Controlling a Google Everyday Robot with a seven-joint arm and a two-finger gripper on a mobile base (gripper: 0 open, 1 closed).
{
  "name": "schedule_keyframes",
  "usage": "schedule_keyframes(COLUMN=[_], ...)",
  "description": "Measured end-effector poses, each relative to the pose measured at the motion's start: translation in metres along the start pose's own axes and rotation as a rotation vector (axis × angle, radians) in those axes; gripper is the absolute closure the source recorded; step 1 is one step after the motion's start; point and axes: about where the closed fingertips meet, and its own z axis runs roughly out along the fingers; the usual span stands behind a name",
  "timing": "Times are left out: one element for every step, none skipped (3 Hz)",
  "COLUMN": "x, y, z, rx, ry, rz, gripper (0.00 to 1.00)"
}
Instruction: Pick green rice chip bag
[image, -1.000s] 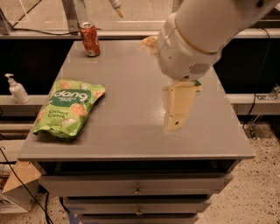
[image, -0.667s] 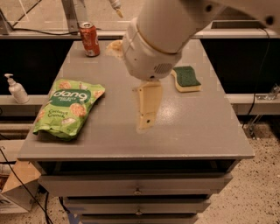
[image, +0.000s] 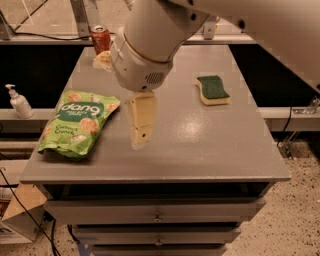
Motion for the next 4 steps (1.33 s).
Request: schedule_keyframes(x=[0.005,0.009,0.019,0.020], y=[0.001,-0.019,-0.043,-0.067], z=[0.008,0.024,0.050,0.080], rx=[0.010,0.035,0.046,0.026], ry=[-0.017,-0.040,-0.053,-0.069], rz=[0.027,0.006,-0.017,-0.050], gripper=[0.00,0.00,0.00,0.00])
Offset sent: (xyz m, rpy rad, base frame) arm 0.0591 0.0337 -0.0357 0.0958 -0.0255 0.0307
